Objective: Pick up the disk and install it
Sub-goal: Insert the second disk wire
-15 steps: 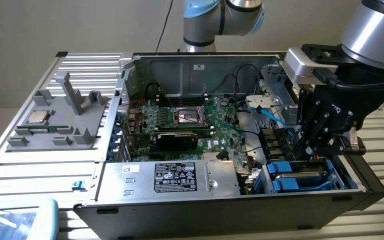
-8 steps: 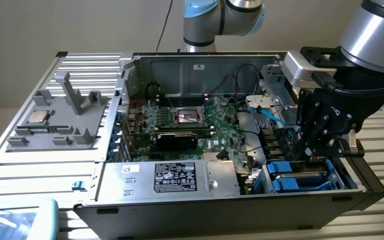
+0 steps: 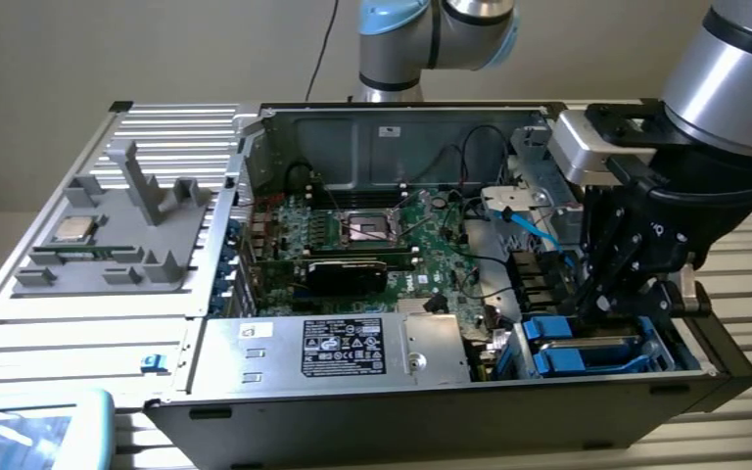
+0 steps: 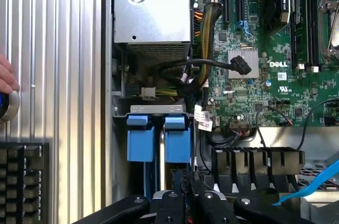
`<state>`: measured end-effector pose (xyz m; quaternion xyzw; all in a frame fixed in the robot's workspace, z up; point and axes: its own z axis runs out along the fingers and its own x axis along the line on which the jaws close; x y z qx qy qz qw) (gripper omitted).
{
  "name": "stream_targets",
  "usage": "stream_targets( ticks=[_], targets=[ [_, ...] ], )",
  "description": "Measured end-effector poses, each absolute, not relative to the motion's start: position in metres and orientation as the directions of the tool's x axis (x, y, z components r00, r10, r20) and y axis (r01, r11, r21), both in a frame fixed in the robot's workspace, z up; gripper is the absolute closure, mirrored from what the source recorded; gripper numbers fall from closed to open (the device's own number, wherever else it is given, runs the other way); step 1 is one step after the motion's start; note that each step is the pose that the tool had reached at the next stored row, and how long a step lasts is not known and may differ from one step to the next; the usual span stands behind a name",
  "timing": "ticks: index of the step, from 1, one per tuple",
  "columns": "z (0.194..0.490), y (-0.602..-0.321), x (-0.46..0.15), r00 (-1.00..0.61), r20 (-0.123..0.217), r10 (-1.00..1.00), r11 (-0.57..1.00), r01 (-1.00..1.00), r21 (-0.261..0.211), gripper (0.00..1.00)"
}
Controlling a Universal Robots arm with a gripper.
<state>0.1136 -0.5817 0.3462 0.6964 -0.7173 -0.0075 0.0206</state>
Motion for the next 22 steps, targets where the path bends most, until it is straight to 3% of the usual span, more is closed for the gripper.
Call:
stream_targets(
  ticks=[22],
  targets=[
    [0.3375,-0.5817,0.1113,-0.030,0.018,-0.999,0.030,-0.999,0.014,0.84]
  ],
)
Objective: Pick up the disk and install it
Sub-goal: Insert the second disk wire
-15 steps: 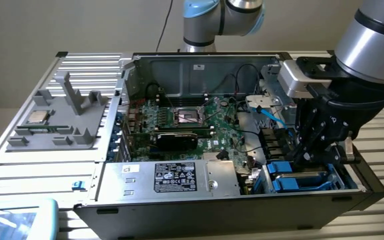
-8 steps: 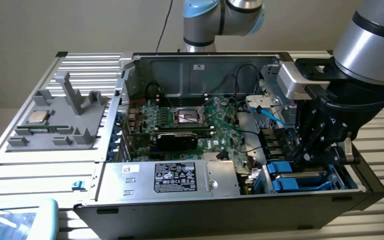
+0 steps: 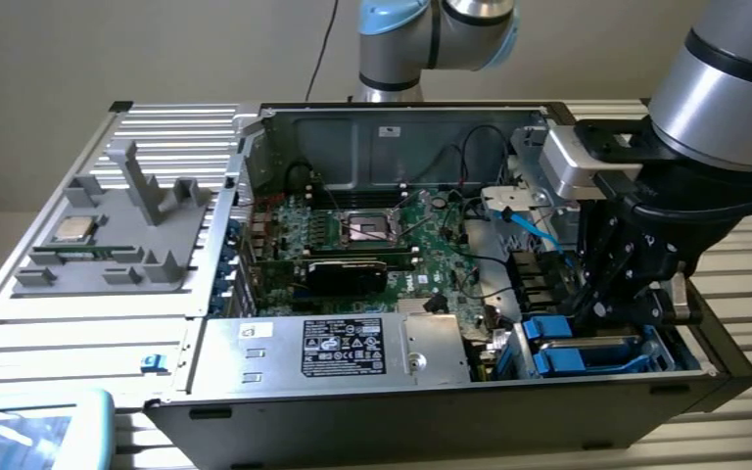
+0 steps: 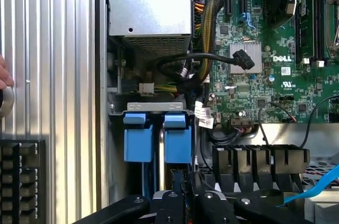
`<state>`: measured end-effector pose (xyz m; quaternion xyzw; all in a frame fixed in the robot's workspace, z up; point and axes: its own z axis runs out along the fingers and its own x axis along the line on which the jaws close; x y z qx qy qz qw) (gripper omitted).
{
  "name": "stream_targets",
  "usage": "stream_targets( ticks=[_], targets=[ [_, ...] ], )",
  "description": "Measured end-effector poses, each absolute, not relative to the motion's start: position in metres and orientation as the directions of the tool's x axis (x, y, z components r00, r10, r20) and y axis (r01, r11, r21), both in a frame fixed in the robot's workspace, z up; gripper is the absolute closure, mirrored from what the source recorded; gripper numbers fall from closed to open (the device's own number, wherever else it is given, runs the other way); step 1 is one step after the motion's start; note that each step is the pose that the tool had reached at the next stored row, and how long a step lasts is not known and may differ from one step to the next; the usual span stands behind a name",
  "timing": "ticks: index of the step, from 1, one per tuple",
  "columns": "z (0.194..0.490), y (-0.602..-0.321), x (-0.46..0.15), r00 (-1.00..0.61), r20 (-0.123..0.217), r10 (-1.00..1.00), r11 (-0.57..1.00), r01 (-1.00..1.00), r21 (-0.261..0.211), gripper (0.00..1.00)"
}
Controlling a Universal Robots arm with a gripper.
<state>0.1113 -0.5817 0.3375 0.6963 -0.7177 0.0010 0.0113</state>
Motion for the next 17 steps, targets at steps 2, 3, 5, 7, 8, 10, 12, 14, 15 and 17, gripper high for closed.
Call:
stream_targets(
  ticks=[2,3,5,7,8,10,12,14,15,17],
  targets=[
    [0.337,-0.582,0.111,-0.030,0.018,-0.999,0.031,-0.999,0.014,0.84],
    [0.337,-0.582,0.111,-0.030,0.018,-0.999,0.031,-0.999,0.014,0.84],
    [0.336,-0.582,0.111,-0.030,0.018,-0.999,0.031,-0.999,0.013,0.84],
    [0.336,-0.582,0.111,-0.031,0.018,-0.999,0.031,-0.999,0.013,0.84],
    [0.336,-0.582,0.111,-0.031,0.017,-0.999,0.031,-0.999,0.013,0.84],
    [0.337,-0.581,0.111,-0.030,0.017,-0.999,0.031,-0.999,0.013,0.83],
    [0.340,-0.581,0.112,-0.031,0.017,-0.999,0.031,-0.999,0.012,0.76],
    [0.344,-0.580,0.112,-0.031,0.018,-0.999,0.031,-0.999,0.012,0.76],
    [0.346,-0.579,0.112,-0.031,0.019,-0.999,0.032,-0.999,0.012,0.76],
    [0.351,-0.577,0.113,-0.032,0.022,-0.999,0.032,-0.999,0.012,0.76]
  ],
)
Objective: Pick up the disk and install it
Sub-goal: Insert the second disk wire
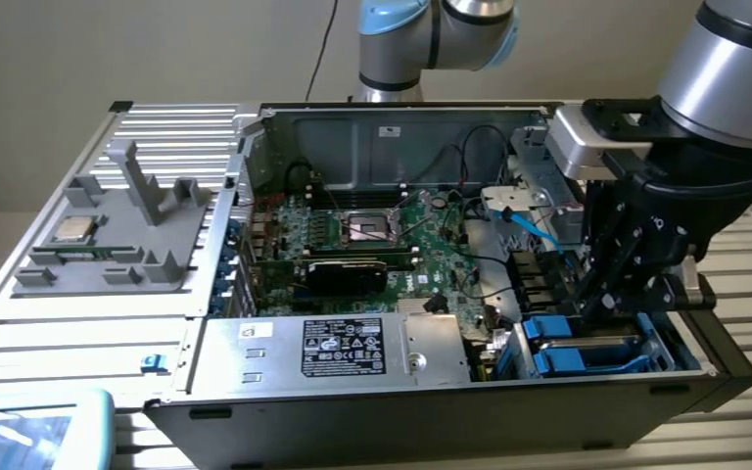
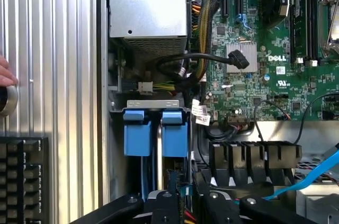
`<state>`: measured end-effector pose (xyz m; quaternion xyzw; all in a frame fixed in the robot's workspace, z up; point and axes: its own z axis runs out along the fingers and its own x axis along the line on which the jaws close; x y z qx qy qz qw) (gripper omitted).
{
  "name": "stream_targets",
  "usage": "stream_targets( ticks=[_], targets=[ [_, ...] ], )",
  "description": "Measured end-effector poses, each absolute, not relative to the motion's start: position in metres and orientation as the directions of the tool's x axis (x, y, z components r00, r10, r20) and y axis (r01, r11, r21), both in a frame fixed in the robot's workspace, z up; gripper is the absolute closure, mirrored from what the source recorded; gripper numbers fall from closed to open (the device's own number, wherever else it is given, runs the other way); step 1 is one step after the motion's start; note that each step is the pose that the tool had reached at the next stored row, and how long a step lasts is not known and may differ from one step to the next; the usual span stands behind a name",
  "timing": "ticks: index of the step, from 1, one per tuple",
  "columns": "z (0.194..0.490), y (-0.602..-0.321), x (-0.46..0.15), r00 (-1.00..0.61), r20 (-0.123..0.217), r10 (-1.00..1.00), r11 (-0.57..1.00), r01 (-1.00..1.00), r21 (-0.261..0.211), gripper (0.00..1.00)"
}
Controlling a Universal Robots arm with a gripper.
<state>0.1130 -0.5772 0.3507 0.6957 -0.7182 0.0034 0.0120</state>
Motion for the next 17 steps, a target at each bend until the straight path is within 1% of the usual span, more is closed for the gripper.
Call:
stream_targets(
  ticks=[6,17],
  targets=[
    [0.3598,-0.5705,0.1162,-0.032,0.030,-0.999,0.033,-0.999,0.011,0.76],
    [0.3623,-0.5701,0.1189,-0.032,0.027,-0.999,0.032,-0.999,0.012,0.76]
  ],
)
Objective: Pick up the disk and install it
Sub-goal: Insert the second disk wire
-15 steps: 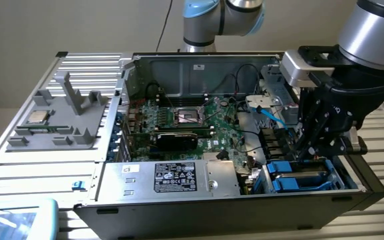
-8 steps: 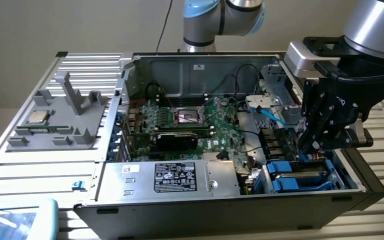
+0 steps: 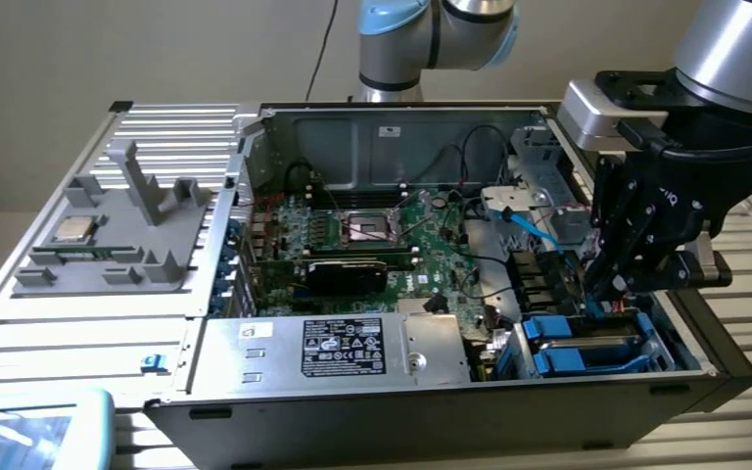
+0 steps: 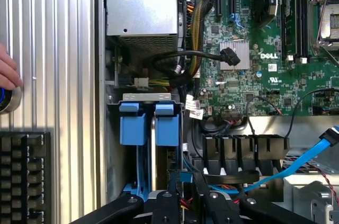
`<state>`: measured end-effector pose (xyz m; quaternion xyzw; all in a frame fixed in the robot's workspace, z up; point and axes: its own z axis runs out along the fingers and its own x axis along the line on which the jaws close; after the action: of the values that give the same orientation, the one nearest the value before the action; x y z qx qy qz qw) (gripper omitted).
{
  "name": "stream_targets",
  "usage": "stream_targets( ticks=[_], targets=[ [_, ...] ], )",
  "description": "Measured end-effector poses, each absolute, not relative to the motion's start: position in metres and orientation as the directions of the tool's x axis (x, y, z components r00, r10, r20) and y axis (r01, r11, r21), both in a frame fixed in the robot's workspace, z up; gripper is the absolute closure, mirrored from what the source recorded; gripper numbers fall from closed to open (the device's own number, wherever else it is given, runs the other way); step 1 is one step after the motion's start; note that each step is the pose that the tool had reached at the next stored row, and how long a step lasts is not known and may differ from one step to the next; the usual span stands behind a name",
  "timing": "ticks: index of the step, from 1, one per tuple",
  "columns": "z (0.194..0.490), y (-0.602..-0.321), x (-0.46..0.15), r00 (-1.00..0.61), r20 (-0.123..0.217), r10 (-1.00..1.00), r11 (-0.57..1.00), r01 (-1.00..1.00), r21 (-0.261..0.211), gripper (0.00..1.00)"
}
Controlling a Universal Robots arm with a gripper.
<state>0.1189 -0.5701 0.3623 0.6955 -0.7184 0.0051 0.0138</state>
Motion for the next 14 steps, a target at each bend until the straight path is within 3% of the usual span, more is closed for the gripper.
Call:
stream_targets(
  ticks=[7,9,11,14],
  targets=[
    [0.3624,-0.5701,0.1189,-0.032,0.025,-0.999,0.032,-0.999,0.012,0.76],
    [0.3624,-0.5701,0.1189,-0.032,0.024,-0.999,0.032,-0.999,0.012,0.78],
    [0.3624,-0.5701,0.1189,-0.032,0.024,-0.999,0.032,-0.999,0.012,0.89],
    [0.3624,-0.5701,0.1187,-0.031,0.023,-0.999,0.032,-0.999,0.011,0.89]
  ],
)
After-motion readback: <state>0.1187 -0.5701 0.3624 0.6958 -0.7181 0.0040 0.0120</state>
